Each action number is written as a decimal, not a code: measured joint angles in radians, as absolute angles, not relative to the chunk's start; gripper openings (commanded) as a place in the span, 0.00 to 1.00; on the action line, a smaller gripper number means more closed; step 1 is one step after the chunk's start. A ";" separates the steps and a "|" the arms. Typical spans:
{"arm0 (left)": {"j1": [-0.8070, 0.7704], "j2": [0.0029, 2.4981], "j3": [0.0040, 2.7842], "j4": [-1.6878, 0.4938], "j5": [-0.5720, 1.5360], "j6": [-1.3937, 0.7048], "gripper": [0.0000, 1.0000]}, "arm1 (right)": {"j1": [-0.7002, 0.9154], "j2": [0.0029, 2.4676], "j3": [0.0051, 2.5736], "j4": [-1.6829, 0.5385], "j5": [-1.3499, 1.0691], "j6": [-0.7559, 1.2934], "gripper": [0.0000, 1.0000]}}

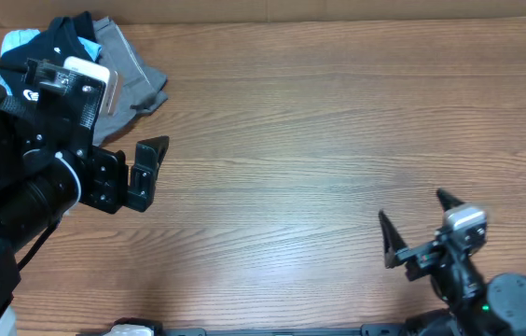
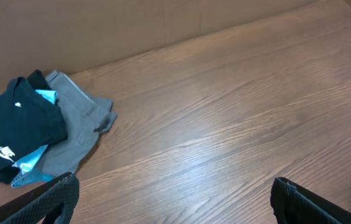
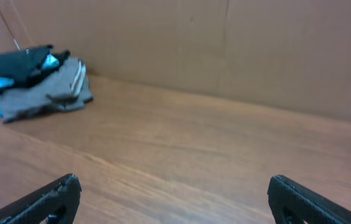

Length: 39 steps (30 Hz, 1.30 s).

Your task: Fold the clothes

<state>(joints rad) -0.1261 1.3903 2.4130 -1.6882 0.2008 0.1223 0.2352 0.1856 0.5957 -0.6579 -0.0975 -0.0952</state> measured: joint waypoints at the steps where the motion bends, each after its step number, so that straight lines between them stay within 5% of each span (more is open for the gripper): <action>1: -0.126 1.390 2.413 -1.688 0.201 0.122 1.00 | 0.235 0.155 0.547 -0.627 -0.097 -0.097 1.00; 17: -0.126 1.390 2.413 -1.688 0.200 0.122 1.00 | 0.235 0.015 0.044 -0.147 -0.106 -0.104 1.00; 39: -0.126 1.390 2.413 -1.688 0.200 0.122 1.00 | 0.235 0.015 0.040 -0.125 -0.108 -0.105 1.00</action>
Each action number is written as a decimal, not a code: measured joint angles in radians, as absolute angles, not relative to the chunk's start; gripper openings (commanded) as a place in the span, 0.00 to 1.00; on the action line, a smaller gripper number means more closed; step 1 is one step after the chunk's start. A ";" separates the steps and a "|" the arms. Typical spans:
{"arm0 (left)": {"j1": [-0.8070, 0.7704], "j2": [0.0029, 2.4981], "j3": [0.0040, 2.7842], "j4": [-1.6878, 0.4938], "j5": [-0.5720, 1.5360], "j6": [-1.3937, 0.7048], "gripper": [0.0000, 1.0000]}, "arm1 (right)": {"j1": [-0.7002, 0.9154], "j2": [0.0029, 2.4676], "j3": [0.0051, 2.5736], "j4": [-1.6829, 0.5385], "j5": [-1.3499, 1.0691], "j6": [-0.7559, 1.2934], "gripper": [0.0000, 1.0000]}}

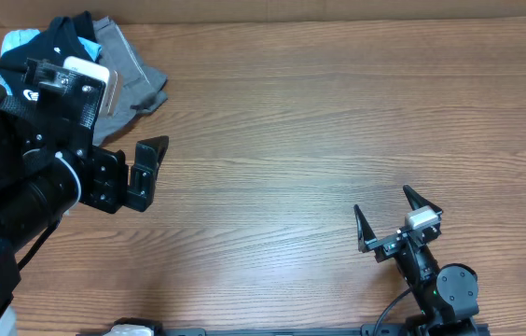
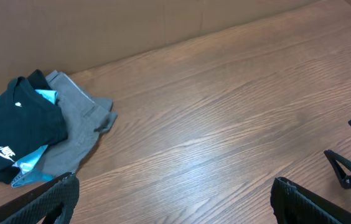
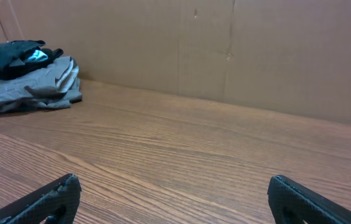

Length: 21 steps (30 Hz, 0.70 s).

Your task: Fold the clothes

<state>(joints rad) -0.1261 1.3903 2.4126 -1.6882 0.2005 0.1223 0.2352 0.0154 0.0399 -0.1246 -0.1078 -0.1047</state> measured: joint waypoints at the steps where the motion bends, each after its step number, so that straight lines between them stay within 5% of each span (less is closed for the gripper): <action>1: -0.126 1.390 2.413 -1.688 0.200 0.122 1.00 | 0.235 0.015 0.040 -0.124 -0.108 -0.105 1.00; 14: -0.124 1.348 2.323 -1.662 0.112 0.122 1.00 | 0.235 0.015 0.040 -0.124 -0.109 -0.104 1.00; 21: -0.115 1.095 1.777 -1.120 0.088 0.123 1.00 | 0.235 0.015 0.039 -0.123 -0.109 -0.105 1.00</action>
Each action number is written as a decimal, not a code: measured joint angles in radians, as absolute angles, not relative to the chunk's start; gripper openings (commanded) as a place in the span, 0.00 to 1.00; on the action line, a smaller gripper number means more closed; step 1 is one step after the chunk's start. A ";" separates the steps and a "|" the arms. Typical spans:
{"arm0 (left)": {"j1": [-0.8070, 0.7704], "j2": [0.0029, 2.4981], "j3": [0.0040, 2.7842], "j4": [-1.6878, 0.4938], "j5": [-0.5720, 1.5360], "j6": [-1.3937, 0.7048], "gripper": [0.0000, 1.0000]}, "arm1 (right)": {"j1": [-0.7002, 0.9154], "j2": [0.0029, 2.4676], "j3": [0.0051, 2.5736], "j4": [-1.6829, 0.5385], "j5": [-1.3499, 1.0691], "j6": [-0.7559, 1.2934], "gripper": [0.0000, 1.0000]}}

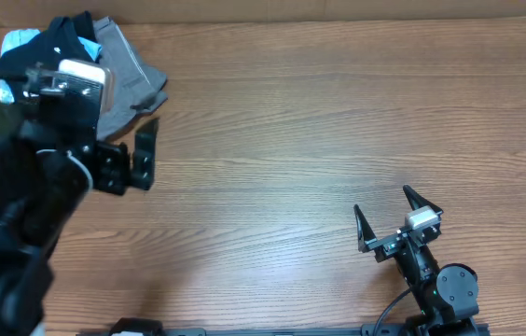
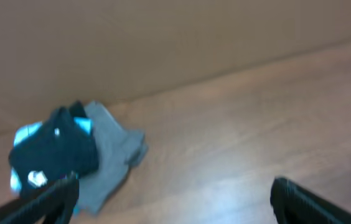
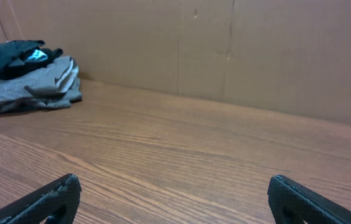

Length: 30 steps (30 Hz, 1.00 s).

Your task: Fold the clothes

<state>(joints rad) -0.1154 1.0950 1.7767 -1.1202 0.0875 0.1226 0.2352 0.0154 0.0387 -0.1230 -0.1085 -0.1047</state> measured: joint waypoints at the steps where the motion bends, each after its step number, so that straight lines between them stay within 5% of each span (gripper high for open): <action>1: -0.115 1.058 1.695 -1.052 0.086 0.123 1.00 | 0.235 0.015 0.039 -0.123 -0.108 -0.105 1.00; 8: -0.115 0.740 1.164 -0.685 0.076 0.123 1.00 | 0.235 0.015 0.038 -0.122 -0.109 -0.105 1.00; 20: -0.090 0.158 0.556 -0.397 0.043 0.130 1.00 | 0.235 0.015 0.038 -0.123 -0.108 -0.104 1.00; 30: -0.038 0.017 0.194 -0.207 0.031 0.028 1.00 | 0.235 0.015 0.038 -0.123 -0.108 -0.105 1.00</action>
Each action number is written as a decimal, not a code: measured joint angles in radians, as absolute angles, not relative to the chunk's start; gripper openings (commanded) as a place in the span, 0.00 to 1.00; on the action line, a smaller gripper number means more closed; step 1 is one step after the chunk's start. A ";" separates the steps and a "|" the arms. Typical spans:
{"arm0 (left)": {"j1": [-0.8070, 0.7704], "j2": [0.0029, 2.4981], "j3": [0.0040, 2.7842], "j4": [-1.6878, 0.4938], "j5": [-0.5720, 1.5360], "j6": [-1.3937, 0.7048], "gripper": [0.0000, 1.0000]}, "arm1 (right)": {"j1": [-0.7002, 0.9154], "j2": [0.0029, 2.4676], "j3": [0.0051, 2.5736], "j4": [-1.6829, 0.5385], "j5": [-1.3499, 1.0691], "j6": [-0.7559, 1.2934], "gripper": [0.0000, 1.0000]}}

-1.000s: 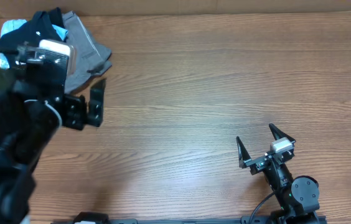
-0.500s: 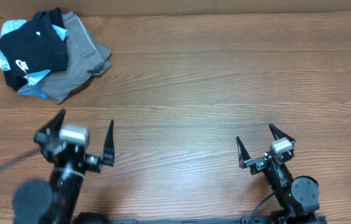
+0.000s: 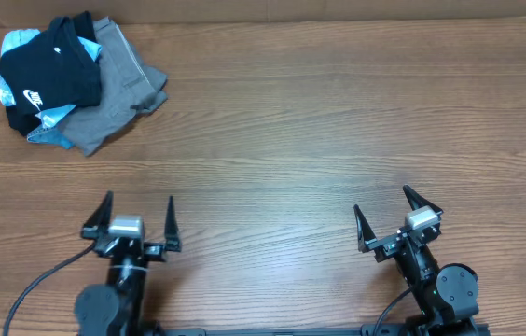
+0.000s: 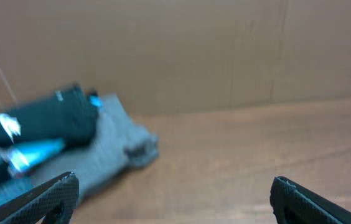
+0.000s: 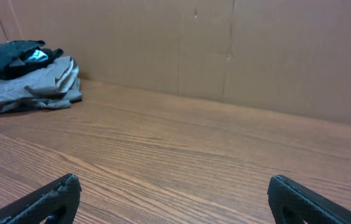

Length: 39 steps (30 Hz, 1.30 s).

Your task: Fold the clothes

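A pile of clothes lies at the table's far left corner: a black shirt with a white logo [image 3: 47, 63] on top of a light blue garment [image 3: 44, 131] and a grey garment [image 3: 118, 84]. The pile also shows in the left wrist view [image 4: 57, 143] and the right wrist view [image 5: 29, 87]. My left gripper [image 3: 139, 210] stands open at the front left edge, far from the pile. At the front right my right gripper [image 3: 394, 207] is open too. Nothing is between either pair of fingers.
The wooden table [image 3: 319, 131] is backed by a brown cardboard wall [image 5: 225, 43] along its far edge. Both arm bases sit at the front edge.
My left arm was raised near the clothes pile at the left; now it is low at the front left edge, gripper open. The right arm has not moved. The pile is unchanged.
The left arm hung high beside the pile and the right gripper sat at the front right corner. The right gripper then stood a little further left and low. The left arm stood closer to the pile, and is now down at the front edge.
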<state>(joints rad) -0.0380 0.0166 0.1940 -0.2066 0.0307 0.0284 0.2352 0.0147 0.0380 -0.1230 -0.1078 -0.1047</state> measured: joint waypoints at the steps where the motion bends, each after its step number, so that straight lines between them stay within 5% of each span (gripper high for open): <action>1: -0.037 0.017 0.167 -0.197 0.029 0.021 1.00 | 0.235 0.015 0.038 -0.123 -0.109 -0.105 1.00; 39: -0.037 0.015 0.013 -0.081 0.025 -0.009 1.00 | 0.235 0.015 0.038 -0.123 -0.108 -0.104 1.00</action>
